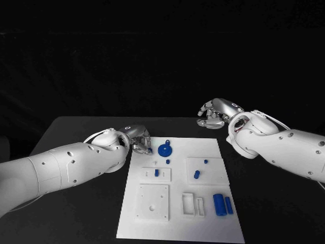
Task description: Assemble the parts on the task board
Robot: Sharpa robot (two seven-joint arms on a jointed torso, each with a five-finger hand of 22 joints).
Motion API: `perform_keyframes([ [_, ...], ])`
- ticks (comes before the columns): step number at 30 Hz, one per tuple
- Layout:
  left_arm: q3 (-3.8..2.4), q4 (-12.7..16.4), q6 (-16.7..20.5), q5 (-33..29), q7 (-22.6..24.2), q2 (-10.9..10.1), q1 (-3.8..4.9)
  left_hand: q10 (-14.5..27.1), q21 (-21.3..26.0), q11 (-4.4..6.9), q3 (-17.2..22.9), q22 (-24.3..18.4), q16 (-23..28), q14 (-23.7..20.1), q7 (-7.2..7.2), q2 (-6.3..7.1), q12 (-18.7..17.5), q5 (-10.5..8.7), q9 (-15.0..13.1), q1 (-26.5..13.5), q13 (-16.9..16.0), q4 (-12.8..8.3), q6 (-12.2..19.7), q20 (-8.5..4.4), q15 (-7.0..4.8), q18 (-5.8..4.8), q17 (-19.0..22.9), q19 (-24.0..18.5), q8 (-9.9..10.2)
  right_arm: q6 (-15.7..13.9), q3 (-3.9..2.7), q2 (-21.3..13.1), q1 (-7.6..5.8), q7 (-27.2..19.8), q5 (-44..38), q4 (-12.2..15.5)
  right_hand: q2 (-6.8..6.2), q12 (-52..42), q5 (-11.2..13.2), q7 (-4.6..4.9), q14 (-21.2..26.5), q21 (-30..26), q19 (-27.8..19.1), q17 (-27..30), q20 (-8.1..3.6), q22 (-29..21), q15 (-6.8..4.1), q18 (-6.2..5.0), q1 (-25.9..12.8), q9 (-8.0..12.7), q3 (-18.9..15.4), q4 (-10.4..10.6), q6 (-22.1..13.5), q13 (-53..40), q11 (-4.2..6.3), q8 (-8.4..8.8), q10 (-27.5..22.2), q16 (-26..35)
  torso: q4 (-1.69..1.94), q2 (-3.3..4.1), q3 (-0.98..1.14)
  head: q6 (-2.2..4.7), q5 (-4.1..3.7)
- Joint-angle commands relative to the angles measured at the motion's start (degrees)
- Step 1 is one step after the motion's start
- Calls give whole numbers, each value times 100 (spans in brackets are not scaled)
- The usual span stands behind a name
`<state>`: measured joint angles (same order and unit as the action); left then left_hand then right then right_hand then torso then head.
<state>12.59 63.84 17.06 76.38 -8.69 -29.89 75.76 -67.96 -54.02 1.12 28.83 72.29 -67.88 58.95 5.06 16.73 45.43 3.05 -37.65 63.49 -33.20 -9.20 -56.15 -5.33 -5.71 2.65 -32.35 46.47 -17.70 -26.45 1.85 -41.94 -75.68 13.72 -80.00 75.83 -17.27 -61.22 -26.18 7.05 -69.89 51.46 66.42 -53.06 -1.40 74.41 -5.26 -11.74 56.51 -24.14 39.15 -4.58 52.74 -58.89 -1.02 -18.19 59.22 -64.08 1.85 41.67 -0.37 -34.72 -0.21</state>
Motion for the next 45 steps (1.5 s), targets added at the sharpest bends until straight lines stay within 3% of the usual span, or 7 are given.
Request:
perform_keyframes([
  [1,-3,-50,126,258,-7,43,-44,-41,26,16,-2,-2,39,-2,-9,4,-41,-10,-7,12,7,-19,-90,-548,43,-116,6,-3,-40,60,-2,-4,1,-46,-24,12,18,-27,-36,37,-39,-25,41,-7,-16,10,2,-326,12,-9,9,-3,-14,6,4,-15,-41,39,-6,5,-2,-2,-6],
  [9,-3,-115,114,230,-7,101,-125,-97,37,44,39,3,42,32,-41,-27,-60,-9,-23,-38,14,34,-182,-547,39,-106,5,36,-94,62,-2,-3,1,-47,-24,10,18,-28,-36,37,-40,-26,42,-7,-16,11,2,-326,13,-10,10,-3,-14,8,4,-15,-41,39,-10,8,-5,-15,-30],
  [26,-4,-238,-18,177,-124,122,-128,-146,57,52,137,16,58,51,-49,-162,-108,-9,-14,-45,33,118,-196,-547,35,-99,6,60,-97,66,-2,-3,1,-48,-24,8,18,-31,-37,37,-40,-28,44,-8,-16,12,2,-326,12,-10,11,0,-13,12,4,-15,-41,40,1,-3,1,-28,-45],
  [45,-4,-252,-40,55,-99,161,-146,-145,87,-4,94,49,72,53,19,-70,-156,-14,68,-199,27,239,14,-538,43,-98,-4,64,68,71,-2,-2,1,-48,-24,10,18,-34,-38,37,-41,-31,46,-10,-16,14,2,-326,12,-11,11,3,-11,17,4,-16,-42,41,-1,-2,1,-31,-49],
])
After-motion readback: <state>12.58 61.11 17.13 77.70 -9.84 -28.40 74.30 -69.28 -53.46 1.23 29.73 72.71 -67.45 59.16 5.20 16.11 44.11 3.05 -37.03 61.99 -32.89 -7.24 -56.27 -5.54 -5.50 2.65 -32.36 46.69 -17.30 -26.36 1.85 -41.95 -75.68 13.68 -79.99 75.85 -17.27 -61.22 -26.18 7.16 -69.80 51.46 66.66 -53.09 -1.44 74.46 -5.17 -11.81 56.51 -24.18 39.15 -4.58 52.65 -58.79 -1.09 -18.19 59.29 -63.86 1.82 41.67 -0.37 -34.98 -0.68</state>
